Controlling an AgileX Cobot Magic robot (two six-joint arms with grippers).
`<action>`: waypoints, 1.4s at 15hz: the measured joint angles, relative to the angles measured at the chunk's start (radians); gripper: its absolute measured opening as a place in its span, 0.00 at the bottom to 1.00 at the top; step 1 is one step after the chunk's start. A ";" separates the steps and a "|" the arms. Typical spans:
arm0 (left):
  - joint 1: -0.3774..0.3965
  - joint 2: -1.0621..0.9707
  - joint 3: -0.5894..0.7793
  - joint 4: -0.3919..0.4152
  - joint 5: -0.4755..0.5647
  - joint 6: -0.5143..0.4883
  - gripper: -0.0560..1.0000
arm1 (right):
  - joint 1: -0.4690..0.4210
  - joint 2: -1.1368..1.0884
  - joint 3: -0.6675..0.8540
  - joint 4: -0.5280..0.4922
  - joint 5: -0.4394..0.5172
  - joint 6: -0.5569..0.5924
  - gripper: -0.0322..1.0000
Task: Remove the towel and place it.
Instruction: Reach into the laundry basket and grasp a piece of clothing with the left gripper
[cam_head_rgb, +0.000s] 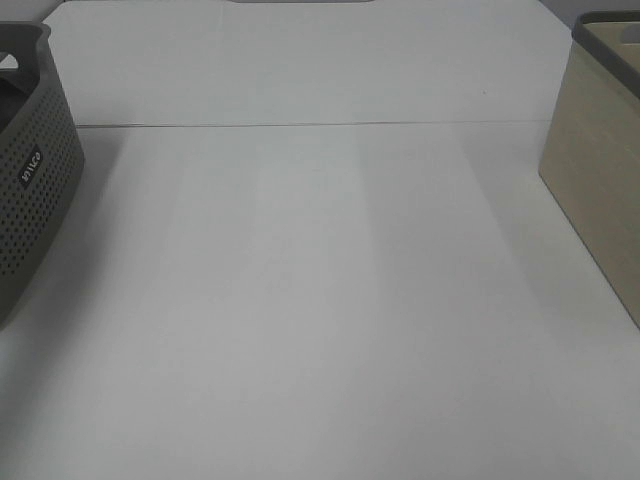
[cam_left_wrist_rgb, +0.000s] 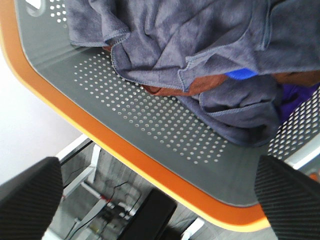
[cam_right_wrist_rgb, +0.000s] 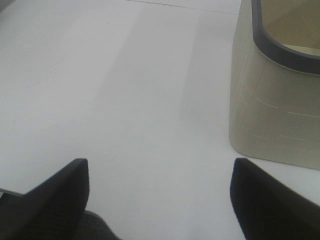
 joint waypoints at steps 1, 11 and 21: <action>0.004 0.035 0.000 0.040 -0.026 0.007 0.98 | 0.000 0.000 0.000 0.000 0.000 0.000 0.77; 0.022 0.289 0.000 0.036 -0.104 0.172 0.98 | 0.000 0.000 0.000 0.000 0.000 0.000 0.77; 0.023 0.461 -0.002 0.020 -0.087 0.215 0.97 | 0.000 0.000 0.000 0.000 0.000 0.000 0.77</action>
